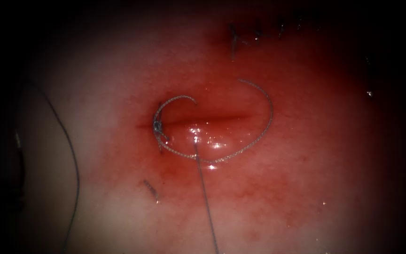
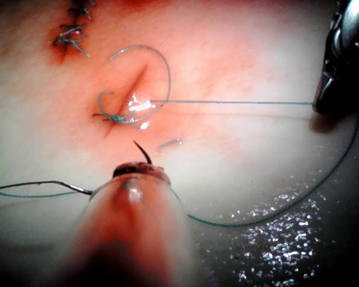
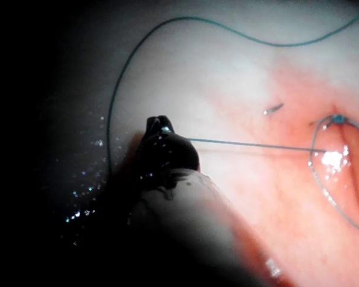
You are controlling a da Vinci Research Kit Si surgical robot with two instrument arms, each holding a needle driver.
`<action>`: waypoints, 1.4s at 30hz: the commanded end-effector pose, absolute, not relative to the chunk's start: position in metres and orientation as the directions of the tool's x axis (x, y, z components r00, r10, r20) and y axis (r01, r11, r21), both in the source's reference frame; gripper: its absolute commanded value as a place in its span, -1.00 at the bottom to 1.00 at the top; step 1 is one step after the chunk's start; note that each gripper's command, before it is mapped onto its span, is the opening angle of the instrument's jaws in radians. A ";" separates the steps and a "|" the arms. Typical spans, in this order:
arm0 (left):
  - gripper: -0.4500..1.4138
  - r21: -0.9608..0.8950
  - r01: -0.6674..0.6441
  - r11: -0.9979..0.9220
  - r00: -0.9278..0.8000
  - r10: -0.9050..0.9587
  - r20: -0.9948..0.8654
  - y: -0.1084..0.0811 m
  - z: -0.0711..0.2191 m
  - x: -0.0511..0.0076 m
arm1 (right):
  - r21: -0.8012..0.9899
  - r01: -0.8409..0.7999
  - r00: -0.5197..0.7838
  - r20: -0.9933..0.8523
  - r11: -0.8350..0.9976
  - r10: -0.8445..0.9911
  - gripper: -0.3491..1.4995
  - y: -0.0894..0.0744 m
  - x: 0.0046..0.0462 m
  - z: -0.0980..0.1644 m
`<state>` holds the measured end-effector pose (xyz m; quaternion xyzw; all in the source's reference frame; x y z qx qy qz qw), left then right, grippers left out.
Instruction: Wound Closure
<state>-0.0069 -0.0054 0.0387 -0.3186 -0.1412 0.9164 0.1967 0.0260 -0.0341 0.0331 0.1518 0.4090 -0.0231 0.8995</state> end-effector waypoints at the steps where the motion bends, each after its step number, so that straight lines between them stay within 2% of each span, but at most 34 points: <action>1: -1.00 -0.385 -0.269 -0.883 -0.719 0.450 -0.529 -0.006 0.039 -0.0075 | 0.257 0.178 0.659 -0.748 0.950 0.079 -1.00 -0.036 0.0267 0.033; 6: -1.00 -0.385 -0.269 -0.883 -0.719 0.450 -0.529 -0.006 0.039 -0.0075 | 0.272 0.198 0.636 -0.767 0.942 0.088 -1.00 -0.035 0.0271 0.032; 7: -1.00 -0.385 -0.269 -0.883 -0.719 0.450 -0.529 -0.006 0.039 -0.0075 | 0.231 0.146 0.593 -0.799 0.962 0.102 0.09 -0.033 0.0276 0.032; 8: -1.00 -0.385 -0.269 -0.883 -0.719 0.450 -0.529 -0.006 0.039 -0.0075 | 0.178 0.112 0.544 -0.834 0.978 0.090 0.65 -0.032 0.0277 0.032; 9: -1.00 -0.385 -0.269 -0.883 -0.719 0.450 -0.529 -0.006 0.039 -0.0075 | 0.124 0.073 0.497 -0.865 0.990 0.071 0.93 -0.031 0.0277 0.033; 10: -1.00 -0.385 -0.269 -0.883 -0.719 0.450 -0.529 -0.006 0.039 -0.0075 | 0.100 0.027 0.468 -0.880 0.995 0.076 0.98 -0.030 0.0277 0.033; 12: -1.00 -0.384 -0.269 -0.883 -0.719 0.450 -0.529 -0.006 0.039 -0.0075 | 0.061 -0.014 0.429 -0.901 0.998 0.062 0.98 -0.028 0.0273 0.033; 32: -1.00 -0.384 -0.269 -0.883 -0.720 0.450 -0.529 -0.005 0.039 -0.0074 | -0.036 -0.136 0.509 -0.860 0.990 0.039 0.98 -0.017 0.0264 0.045; 42: -1.00 -0.382 -0.270 -0.884 -0.720 0.449 -0.530 -0.006 0.040 -0.0075 | 0.027 -0.213 0.516 -0.846 0.977 0.136 0.93 -0.015 0.0275 0.049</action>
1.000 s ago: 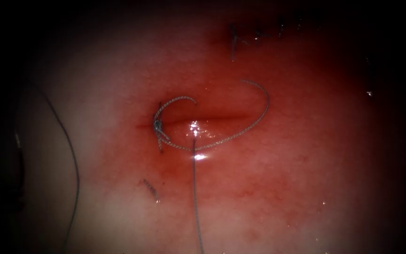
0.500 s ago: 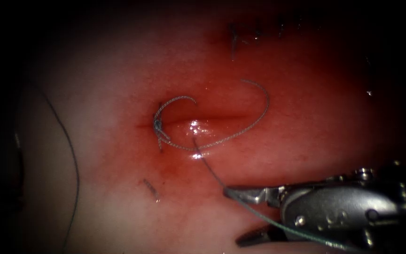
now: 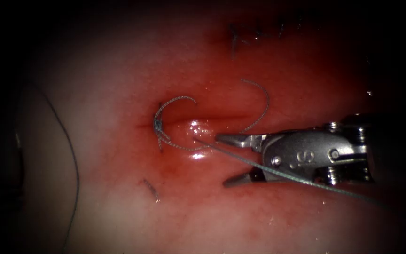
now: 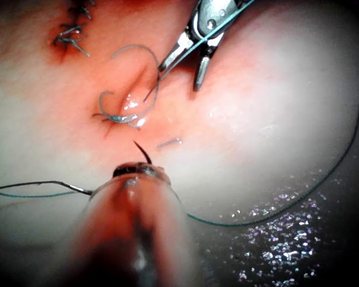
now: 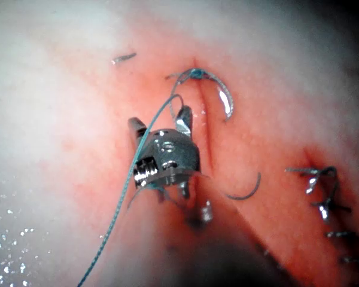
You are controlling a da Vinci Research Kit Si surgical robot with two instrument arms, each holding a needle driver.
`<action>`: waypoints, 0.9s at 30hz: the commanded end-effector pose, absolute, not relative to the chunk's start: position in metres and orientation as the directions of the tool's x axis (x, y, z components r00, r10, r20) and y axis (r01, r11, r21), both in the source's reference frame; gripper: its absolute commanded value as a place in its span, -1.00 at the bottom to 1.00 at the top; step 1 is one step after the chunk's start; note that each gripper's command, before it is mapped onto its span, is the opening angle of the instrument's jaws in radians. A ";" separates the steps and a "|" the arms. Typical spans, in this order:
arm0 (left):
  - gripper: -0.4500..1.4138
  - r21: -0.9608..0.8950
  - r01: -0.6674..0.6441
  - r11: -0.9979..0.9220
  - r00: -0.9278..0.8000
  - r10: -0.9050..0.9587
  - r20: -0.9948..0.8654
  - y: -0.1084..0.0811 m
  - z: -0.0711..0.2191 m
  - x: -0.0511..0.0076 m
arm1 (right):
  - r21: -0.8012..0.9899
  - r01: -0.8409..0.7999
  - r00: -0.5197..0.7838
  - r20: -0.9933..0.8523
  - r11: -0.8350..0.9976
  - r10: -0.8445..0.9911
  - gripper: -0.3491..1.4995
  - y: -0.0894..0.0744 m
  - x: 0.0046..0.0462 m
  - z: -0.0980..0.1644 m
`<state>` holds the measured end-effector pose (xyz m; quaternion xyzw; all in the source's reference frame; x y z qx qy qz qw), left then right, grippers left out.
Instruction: Wound Closure
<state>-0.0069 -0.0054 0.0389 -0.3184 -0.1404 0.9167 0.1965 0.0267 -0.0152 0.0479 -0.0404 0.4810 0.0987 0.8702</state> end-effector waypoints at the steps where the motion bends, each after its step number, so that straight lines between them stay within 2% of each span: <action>1: -1.00 -0.383 -0.269 -0.884 -0.722 0.448 -0.528 -0.006 0.040 -0.0075 | 0.040 -0.224 0.515 -0.844 0.974 0.153 0.93 -0.015 0.0277 0.049; 5: -1.00 -0.384 -0.267 -0.884 -0.721 0.448 -0.529 -0.006 0.040 -0.0075 | 0.076 -0.263 0.504 -0.839 0.962 0.205 0.84 -0.015 0.0286 0.050; 11: -1.00 -0.383 -0.268 -0.884 -0.721 0.448 -0.529 -0.006 0.040 -0.0075 | 0.111 -0.285 0.506 -0.826 0.952 0.248 0.49 -0.015 0.0290 0.052; 12: -1.00 -0.383 -0.268 -0.884 -0.721 0.448 -0.529 -0.006 0.040 -0.0075 | 0.128 -0.289 0.502 -0.823 0.949 0.264 0.25 -0.015 0.0290 0.052; 15: -1.00 -0.384 -0.268 -0.884 -0.721 0.448 -0.529 -0.006 0.040 -0.0075 | 0.142 -0.296 0.490 -0.827 0.945 0.277 0.02 -0.015 0.0290 0.052; 18: -1.00 -0.384 -0.268 -0.884 -0.721 0.448 -0.529 -0.006 0.040 -0.0075 | 0.146 -0.297 0.483 -0.830 0.944 0.280 -0.04 -0.015 0.0293 0.052; 20: -1.00 -0.383 -0.268 -0.884 -0.721 0.448 -0.529 -0.006 0.040 -0.0076 | 0.148 -0.295 0.481 -0.831 0.944 0.281 -0.18 -0.015 0.0296 0.052; 22: -1.00 -0.384 -0.267 -0.884 -0.723 0.447 -0.527 -0.006 0.040 -0.0076 | 0.147 -0.297 0.481 -0.831 0.944 0.281 -0.47 -0.015 0.0298 0.052; 23: -1.00 -0.384 -0.267 -0.884 -0.723 0.447 -0.527 -0.006 0.040 -0.0076 | 0.147 -0.297 0.481 -0.831 0.944 0.280 -0.89 -0.015 0.0298 0.052; 24: -1.00 -0.384 -0.267 -0.884 -0.723 0.447 -0.527 -0.006 0.040 -0.0075 | 0.148 -0.293 0.485 -0.828 0.945 0.280 -1.00 -0.015 0.0298 0.052; 27: -1.00 -0.384 -0.267 -0.884 -0.723 0.447 -0.527 -0.006 0.040 -0.0075 | 0.130 -0.288 0.509 -0.818 0.949 0.267 -1.00 -0.015 0.0298 0.052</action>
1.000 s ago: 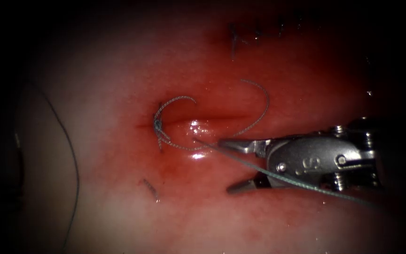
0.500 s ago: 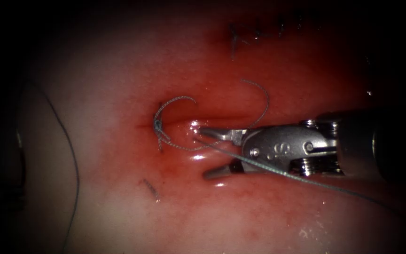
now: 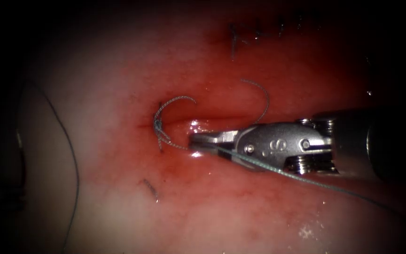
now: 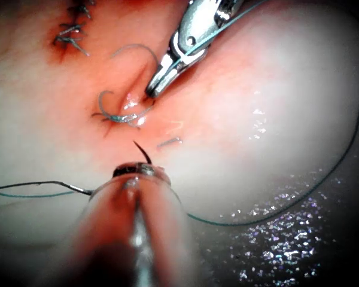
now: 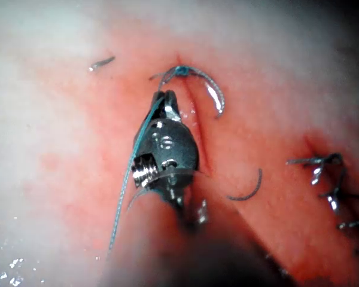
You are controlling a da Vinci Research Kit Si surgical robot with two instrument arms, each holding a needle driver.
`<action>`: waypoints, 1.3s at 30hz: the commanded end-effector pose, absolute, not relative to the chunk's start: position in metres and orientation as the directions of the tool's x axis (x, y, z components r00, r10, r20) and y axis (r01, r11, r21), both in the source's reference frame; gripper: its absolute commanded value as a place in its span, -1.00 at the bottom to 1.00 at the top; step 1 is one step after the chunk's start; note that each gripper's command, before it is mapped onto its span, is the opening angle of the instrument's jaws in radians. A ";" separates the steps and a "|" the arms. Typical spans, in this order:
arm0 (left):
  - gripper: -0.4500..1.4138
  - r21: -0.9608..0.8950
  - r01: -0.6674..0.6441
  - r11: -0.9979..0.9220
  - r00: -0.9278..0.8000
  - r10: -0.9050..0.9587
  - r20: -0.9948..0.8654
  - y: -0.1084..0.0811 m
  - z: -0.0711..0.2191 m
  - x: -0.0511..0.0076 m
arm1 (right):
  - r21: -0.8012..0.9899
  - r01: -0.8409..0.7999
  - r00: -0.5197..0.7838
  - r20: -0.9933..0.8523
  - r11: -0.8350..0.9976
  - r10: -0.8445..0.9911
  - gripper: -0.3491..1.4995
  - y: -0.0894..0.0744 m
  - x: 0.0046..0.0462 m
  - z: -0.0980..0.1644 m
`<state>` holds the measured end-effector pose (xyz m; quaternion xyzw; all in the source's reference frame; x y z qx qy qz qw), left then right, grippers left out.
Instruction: Wound Closure
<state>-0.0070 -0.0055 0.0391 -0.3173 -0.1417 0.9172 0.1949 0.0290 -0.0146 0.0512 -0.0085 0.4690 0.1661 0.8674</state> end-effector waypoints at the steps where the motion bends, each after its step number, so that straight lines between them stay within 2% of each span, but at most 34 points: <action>1: -1.00 -0.384 -0.267 -0.884 -0.723 0.447 -0.527 -0.006 0.040 -0.0075 | 0.115 -0.279 0.513 -0.821 0.953 0.250 -1.00 -0.015 0.0298 0.052; 8: -1.00 -0.384 -0.267 -0.884 -0.723 0.447 -0.527 -0.006 0.040 -0.0075 | 0.123 -0.252 0.520 -0.819 0.960 0.241 -1.00 -0.016 0.0295 0.050; 16: -1.00 -0.384 -0.266 -0.884 -0.723 0.447 -0.527 -0.006 0.040 -0.0075 | 0.150 -0.116 0.555 -0.810 0.982 0.189 -1.00 -0.022 0.0278 0.044; 23: -1.00 -0.384 -0.267 -0.884 -0.723 0.447 -0.527 -0.006 0.040 -0.0075 | 0.161 -0.067 0.576 -0.800 0.985 0.170 -1.00 -0.024 0.0261 0.041; 39: -1.00 -0.384 -0.267 -0.884 -0.723 0.447 -0.527 -0.006 0.040 -0.0075 | 0.209 0.140 0.664 -0.745 0.968 0.065 -1.00 -0.030 0.0248 0.036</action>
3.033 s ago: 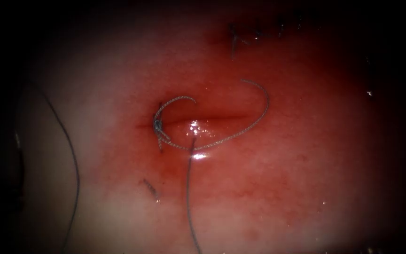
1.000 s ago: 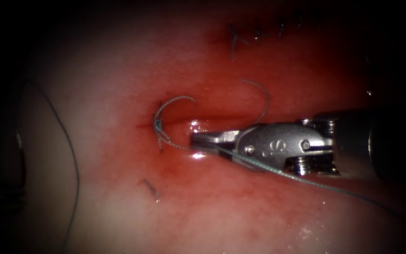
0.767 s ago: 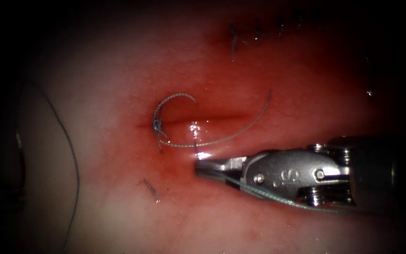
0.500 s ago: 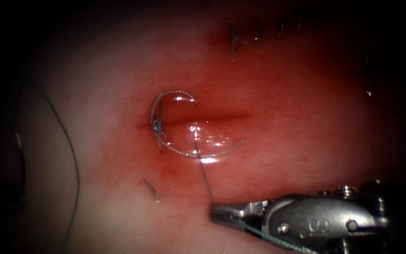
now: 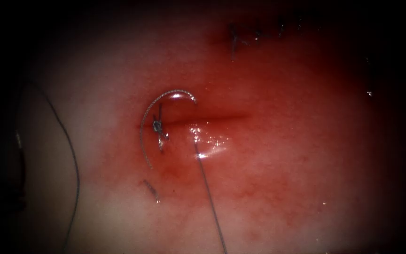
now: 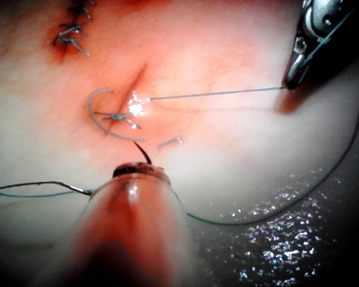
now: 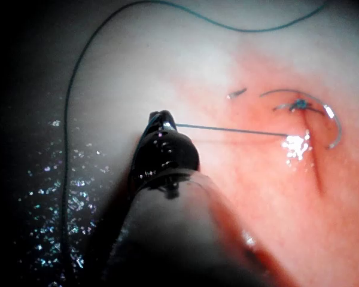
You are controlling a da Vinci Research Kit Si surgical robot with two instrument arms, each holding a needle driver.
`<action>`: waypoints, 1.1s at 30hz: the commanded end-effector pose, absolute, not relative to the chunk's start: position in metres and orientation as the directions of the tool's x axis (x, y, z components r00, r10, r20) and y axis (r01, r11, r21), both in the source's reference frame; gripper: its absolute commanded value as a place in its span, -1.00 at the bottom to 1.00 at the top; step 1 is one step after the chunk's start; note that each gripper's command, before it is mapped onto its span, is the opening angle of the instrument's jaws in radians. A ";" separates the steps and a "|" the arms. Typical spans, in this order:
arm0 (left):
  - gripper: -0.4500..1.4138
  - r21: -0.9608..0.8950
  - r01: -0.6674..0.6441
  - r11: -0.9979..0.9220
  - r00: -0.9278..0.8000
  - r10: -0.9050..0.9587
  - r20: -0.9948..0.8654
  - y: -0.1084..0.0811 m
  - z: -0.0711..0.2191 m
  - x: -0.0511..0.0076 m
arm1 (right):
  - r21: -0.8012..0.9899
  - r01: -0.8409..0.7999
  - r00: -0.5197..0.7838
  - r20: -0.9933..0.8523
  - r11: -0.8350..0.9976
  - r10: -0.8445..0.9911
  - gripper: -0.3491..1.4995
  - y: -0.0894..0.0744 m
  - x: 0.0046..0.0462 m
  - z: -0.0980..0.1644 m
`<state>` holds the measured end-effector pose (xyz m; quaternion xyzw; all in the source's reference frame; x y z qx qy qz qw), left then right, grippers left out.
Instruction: Wound Closure
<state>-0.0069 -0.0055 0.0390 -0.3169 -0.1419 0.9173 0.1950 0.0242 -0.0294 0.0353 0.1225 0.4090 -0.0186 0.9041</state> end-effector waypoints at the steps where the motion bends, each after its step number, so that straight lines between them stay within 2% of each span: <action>1: -1.00 -0.384 -0.267 -0.884 -0.723 0.447 -0.527 -0.006 0.040 -0.0075 | 0.214 0.158 0.670 -0.741 0.964 0.055 -1.00 -0.031 0.0247 0.036; 20: -1.00 -0.383 -0.267 -0.884 -0.723 0.447 -0.527 -0.006 0.040 -0.0075 | 0.299 0.253 0.690 -0.723 0.920 0.045 -1.00 -0.034 0.0243 0.035; 21: -1.00 -0.383 -0.267 -0.884 -0.723 0.447 -0.527 -0.006 0.040 -0.0075 | 0.277 0.210 0.693 -0.718 0.938 0.057 -0.60 -0.033 0.0245 0.035; 23: -1.00 -0.384 -0.266 -0.884 -0.725 0.446 -0.525 -0.006 0.040 -0.0076 | 0.211 0.057 0.662 -0.740 0.976 0.122 0.53 -0.030 0.0245 0.036; 24: -1.00 -0.383 -0.266 -0.884 -0.725 0.446 -0.525 -0.006 0.040 -0.0076 | 0.178 -0.005 0.640 -0.756 0.984 0.140 0.73 -0.029 0.0243 0.036; 26: -1.00 -0.385 -0.265 -0.884 -0.724 0.446 -0.526 -0.006 0.040 -0.0076 | 0.089 -0.138 0.649 -0.744 0.986 0.158 0.84 -0.025 0.0233 0.037; 27: -1.00 -0.385 -0.265 -0.884 -0.724 0.446 -0.526 -0.006 0.040 -0.0076 | 0.046 -0.141 0.673 -0.728 0.989 0.130 0.84 -0.024 0.0230 0.037; 29: -1.00 -0.385 -0.265 -0.884 -0.724 0.446 -0.526 -0.006 0.040 -0.0076 | -0.066 -0.159 0.753 -0.654 0.985 0.078 0.71 -0.020 0.0222 0.037; 31: -1.00 -0.385 -0.265 -0.884 -0.724 0.446 -0.526 -0.006 0.040 -0.0076 | -0.162 -0.164 0.809 -0.587 0.973 0.039 0.73 -0.018 0.0219 0.038; 33: -1.00 -0.385 -0.265 -0.884 -0.724 0.446 -0.526 -0.006 0.040 -0.0076 | -0.219 -0.175 0.835 -0.550 0.960 0.027 0.62 -0.016 0.0220 0.038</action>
